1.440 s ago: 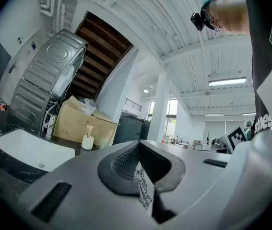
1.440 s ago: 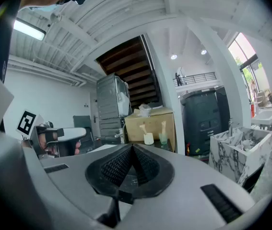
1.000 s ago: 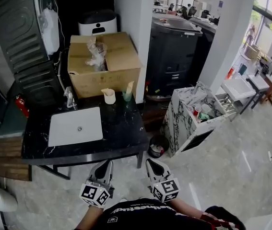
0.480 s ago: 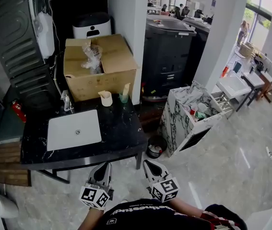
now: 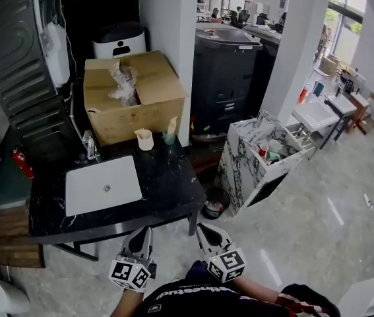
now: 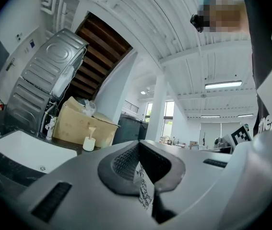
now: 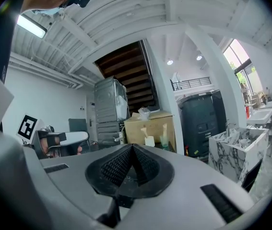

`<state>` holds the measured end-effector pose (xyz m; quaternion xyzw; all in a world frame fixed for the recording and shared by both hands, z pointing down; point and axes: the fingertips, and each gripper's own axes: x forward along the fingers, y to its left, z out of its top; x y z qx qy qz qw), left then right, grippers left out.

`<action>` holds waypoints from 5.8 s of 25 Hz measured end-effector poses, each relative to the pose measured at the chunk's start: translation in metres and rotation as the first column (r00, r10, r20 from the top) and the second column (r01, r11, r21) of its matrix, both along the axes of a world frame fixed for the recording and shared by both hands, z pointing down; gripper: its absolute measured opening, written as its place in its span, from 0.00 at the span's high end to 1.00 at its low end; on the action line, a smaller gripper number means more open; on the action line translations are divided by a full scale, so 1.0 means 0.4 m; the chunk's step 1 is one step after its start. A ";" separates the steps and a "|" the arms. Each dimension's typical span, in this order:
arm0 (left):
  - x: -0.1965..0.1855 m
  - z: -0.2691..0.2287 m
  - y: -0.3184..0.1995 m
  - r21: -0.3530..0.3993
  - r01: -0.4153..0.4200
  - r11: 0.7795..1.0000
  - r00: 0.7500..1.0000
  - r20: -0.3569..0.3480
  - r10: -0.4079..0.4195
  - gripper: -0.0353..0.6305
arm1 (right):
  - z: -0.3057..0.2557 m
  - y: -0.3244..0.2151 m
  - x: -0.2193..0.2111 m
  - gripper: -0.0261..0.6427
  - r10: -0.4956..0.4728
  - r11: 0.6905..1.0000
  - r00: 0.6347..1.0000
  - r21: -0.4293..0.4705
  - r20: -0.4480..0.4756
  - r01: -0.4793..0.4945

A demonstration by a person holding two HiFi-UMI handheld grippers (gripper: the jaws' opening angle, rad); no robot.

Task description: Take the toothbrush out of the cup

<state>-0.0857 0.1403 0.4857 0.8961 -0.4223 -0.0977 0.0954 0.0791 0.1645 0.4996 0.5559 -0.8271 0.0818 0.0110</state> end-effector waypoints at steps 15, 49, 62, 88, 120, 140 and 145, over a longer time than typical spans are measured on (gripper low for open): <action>-0.004 0.030 -0.274 0.003 0.023 1.000 0.999 0.022 -0.023 0.93 | 0.013 -0.287 0.023 0.91 0.012 1.000 1.000 0.021 0.002 -0.012; 0.033 -0.006 -0.892 0.027 0.078 0.997 0.996 0.045 -0.079 0.93 | 0.050 -0.907 0.026 0.91 -0.059 0.997 0.998 -0.047 0.028 0.060; 0.020 0.001 -0.905 0.033 0.061 0.998 0.997 0.044 -0.062 0.93 | 0.078 -0.981 0.020 0.70 -0.051 0.998 0.999 -0.037 -0.001 0.051; -0.020 0.038 -0.930 -0.012 0.110 0.994 0.992 0.064 -0.109 0.93 | 0.247 -1.446 0.115 0.70 0.036 0.992 0.995 -0.117 -0.088 -0.046; -0.027 0.034 -0.925 -0.015 0.122 0.992 0.991 0.054 -0.121 0.93 | 0.111 -1.440 0.123 0.89 0.063 0.998 0.983 0.014 -0.171 -0.061; -0.021 0.033 -0.907 -0.012 0.093 0.996 0.995 0.048 -0.092 0.93 | -0.046 -1.217 0.111 0.89 0.070 0.996 0.995 0.055 -0.072 -0.066; -0.020 0.036 -0.903 -0.013 0.091 0.996 0.995 0.040 -0.090 0.93 | -0.050 -1.105 0.105 0.89 0.061 0.998 0.996 0.033 -0.060 -0.060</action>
